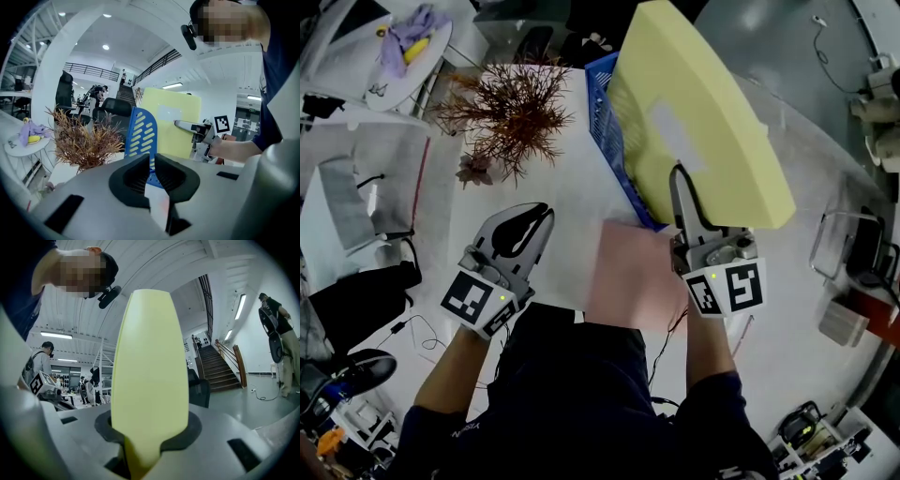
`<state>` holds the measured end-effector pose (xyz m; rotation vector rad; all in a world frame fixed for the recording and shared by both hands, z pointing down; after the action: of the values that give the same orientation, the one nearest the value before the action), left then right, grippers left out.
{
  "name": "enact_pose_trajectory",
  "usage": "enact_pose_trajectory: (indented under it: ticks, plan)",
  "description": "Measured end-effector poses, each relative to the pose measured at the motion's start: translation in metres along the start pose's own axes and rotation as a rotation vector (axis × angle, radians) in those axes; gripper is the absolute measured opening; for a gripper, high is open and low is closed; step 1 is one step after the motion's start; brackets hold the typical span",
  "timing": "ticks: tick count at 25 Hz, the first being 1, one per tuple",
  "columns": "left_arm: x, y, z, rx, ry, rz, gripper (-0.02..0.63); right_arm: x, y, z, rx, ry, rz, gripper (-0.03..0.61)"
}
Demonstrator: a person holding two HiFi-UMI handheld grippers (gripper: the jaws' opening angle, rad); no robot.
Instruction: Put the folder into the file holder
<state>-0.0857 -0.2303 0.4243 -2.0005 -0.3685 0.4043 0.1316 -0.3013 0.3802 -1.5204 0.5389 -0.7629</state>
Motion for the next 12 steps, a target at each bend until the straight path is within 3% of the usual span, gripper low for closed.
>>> enact_pose_trajectory:
  ticks: [12]
  plan:
    - [0.004,-0.011,-0.003,-0.026,-0.002,0.000,0.055,0.004,-0.027,-0.001,-0.008,-0.018,-0.010,0.163]
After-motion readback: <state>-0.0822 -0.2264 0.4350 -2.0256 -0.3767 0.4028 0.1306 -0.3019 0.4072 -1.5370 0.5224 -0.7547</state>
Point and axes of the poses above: the fingertips, and each gripper's own axes: z backward along the fingers, x to its right, y out of its top, the point moved 3 cm from there along z, backward along the fingers, and after that the axes turned 15 degrees about y, right-handed, at the moved point
